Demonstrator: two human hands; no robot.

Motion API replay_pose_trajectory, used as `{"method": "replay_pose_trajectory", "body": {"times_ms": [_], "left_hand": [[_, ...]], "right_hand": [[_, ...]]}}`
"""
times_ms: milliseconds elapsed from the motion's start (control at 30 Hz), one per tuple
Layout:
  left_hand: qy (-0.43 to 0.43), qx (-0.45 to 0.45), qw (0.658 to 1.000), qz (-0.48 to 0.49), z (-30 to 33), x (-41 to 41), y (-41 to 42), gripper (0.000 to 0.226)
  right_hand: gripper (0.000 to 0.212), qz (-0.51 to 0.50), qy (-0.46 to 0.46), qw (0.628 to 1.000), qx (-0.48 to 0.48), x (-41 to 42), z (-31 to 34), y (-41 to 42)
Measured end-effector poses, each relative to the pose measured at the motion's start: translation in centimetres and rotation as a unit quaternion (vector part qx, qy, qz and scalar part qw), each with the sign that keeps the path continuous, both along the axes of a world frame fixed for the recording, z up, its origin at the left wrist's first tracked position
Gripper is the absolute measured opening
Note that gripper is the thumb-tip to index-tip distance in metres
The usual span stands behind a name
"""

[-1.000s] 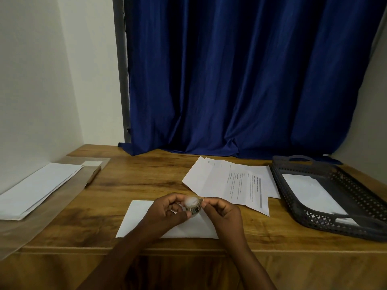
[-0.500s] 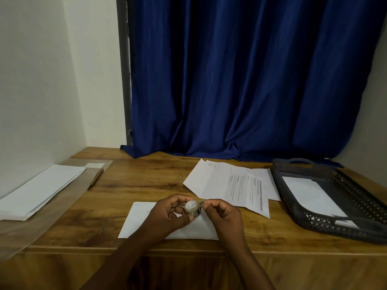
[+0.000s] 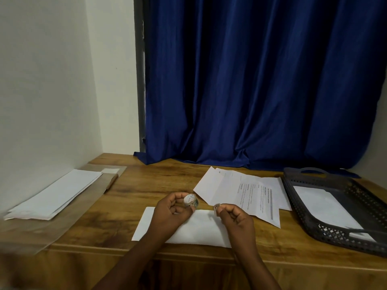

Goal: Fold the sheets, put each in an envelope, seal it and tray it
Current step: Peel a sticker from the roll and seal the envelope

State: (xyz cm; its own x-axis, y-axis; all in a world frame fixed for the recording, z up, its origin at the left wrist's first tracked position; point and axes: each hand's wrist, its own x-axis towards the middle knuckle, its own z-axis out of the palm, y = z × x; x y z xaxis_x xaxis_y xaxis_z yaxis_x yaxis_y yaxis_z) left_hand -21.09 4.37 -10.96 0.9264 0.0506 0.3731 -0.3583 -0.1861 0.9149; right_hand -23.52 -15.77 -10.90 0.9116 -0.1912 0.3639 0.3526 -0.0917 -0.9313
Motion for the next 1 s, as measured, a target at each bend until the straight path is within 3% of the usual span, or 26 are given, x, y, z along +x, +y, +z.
{"method": "replay_pose_trajectory", "body": {"times_ms": [133, 233, 400, 500, 633, 733, 867, 1000], "left_hand": [[-0.028, 0.054, 0.998, 0.034, 2.1, -0.2, 2.3, 0.034], [-0.014, 0.102, 0.988, 0.114, 3.1, 0.2, 6.3, 0.034], [0.044, 0.212, 0.943, 0.254, 1.2, 1.2, 13.7, 0.04], [0.016, 0.272, 0.927, 0.258, -0.5, 1.4, 15.7, 0.04], [0.027, 0.38, 0.889, 0.254, -0.9, 2.0, 15.6, 0.061], [0.007, 0.381, 0.881, 0.279, 0.1, 1.1, 13.0, 0.065], [-0.116, 0.409, 0.889, 0.171, 1.1, -1.3, 5.8, 0.053], [-0.06, 0.464, 0.884, 0.013, 1.3, -2.8, -1.5, 0.061]], "right_hand": [[0.009, 0.004, 0.018, 1.0, -0.015, 0.1, -0.1, 0.0], [0.008, 0.008, 0.022, 1.0, -0.015, 0.2, -0.2, 0.1], [0.004, 0.003, 0.023, 1.0, -0.009, 0.5, -0.4, 0.2], [0.003, -0.002, 0.02, 1.0, -0.019, 0.5, -0.4, 0.2], [0.004, -0.004, 0.018, 1.0, -0.017, 0.3, -0.4, 0.3], [0.004, -0.011, 0.009, 1.0, 0.006, 0.0, -0.2, 0.2], [0.007, -0.033, 0.0, 0.998, 0.046, -0.3, 0.1, 0.3], [0.023, -0.009, 0.037, 0.989, 0.145, 0.3, 1.0, -0.2]]}}
